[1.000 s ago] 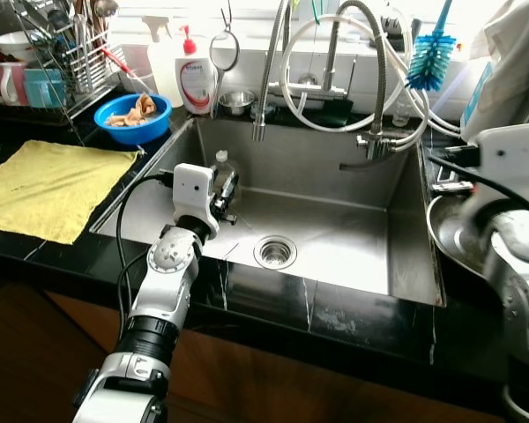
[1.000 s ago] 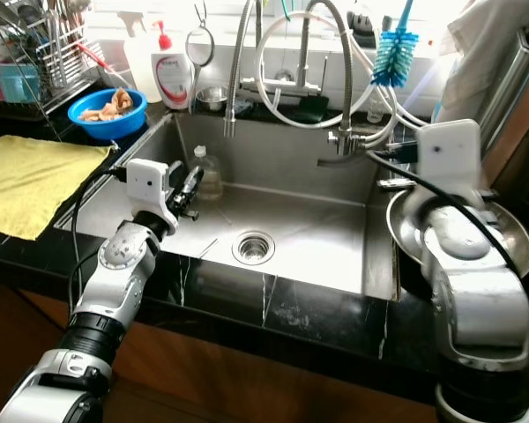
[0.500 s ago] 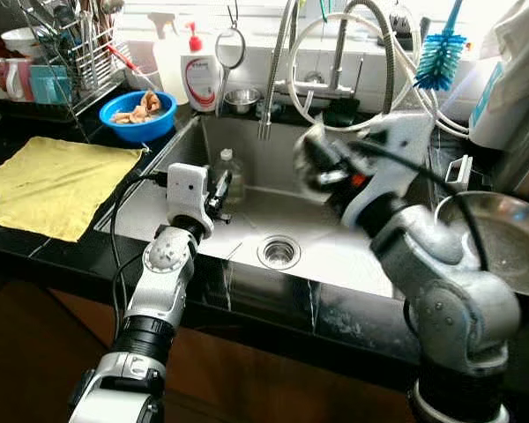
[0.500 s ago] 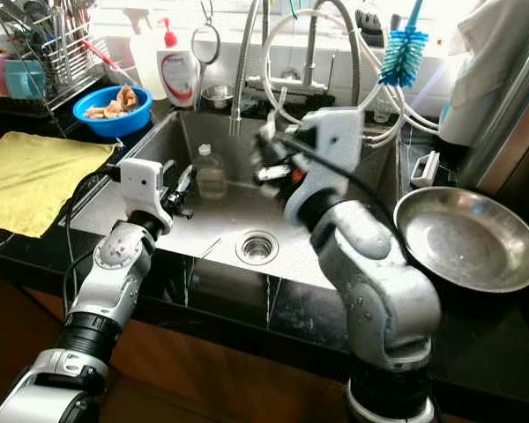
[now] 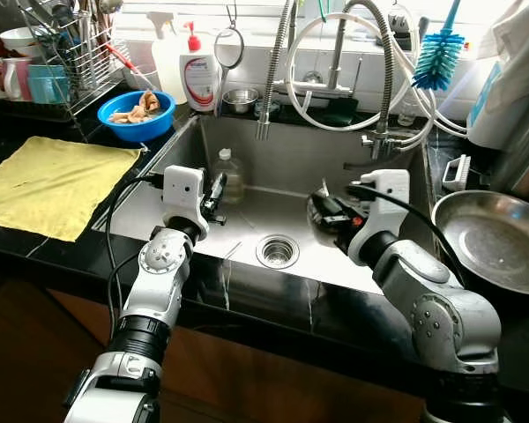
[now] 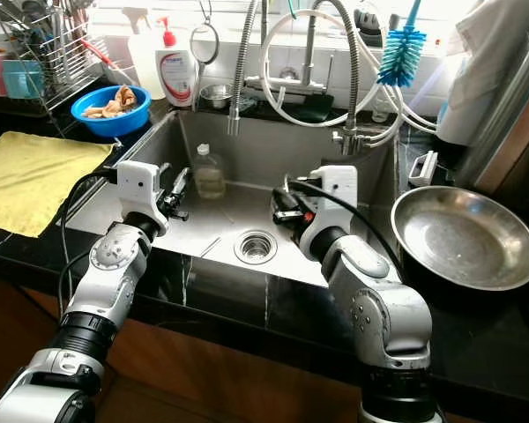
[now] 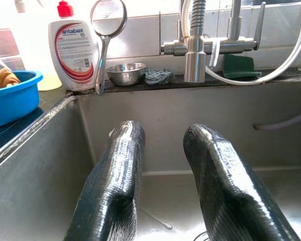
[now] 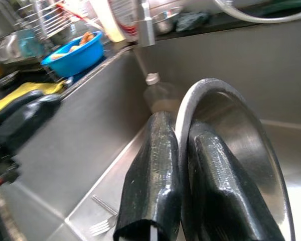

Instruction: Kitchen organization

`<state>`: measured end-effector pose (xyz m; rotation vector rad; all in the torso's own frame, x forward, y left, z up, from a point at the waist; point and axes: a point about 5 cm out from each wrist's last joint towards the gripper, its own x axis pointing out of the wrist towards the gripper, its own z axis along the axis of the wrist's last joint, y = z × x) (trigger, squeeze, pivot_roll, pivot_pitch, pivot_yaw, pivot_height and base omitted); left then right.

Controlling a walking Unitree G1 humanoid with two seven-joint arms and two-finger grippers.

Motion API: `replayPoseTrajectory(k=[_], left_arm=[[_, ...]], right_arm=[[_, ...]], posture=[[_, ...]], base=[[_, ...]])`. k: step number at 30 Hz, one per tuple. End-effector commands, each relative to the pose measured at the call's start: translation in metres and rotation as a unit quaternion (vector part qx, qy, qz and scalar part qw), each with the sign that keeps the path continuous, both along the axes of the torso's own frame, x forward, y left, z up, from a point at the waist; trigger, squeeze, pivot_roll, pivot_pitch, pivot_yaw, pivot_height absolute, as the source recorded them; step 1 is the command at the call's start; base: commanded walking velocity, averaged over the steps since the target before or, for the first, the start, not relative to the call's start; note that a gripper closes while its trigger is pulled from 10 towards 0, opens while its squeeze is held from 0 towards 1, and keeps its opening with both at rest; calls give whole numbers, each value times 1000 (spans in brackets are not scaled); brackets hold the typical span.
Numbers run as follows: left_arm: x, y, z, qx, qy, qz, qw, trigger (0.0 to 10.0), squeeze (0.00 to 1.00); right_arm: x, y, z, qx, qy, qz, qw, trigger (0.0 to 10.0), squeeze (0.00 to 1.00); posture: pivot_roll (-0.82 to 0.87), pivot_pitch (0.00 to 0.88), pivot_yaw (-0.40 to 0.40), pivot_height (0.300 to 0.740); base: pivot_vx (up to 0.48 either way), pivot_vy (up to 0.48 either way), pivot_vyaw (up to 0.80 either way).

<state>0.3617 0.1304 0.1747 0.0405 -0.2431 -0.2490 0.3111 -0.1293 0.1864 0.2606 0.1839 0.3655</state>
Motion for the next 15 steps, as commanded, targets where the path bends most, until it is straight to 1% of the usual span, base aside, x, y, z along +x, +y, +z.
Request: replayPoseTrajectory(k=[1,4,8,12,15], left_arm=[[1,3,1,4,-4,6,1000,10000,0],[1,2,1,4,-2,5,1000,10000,0],[1,1,1,4,-2,3,1000,10000,0],[1,1,1,4,-1,2,1000,10000,0],[1,1,0,4,1,2,1000,10000,0]], right_arm=[[5,-2,1,8,-2,-6,1000,10000,0],[9,0,-3,24,5,-4,1000,10000,0],[12,-1,-6,19,13,-10,1000,10000,0],[16,-7,-12,14,23,-29,999,10000,0],[19,-20,-20,-2,40,-69,997,10000,0]], posture=[[-53,0,38,740],[-55,0,39,740],[-52,0,39,740],[-53,0,39,740],[-50,0,35,740]], base=[[0,0,0],[0,0,0],[0,0,0],[0,0,0],[0,0,0]])
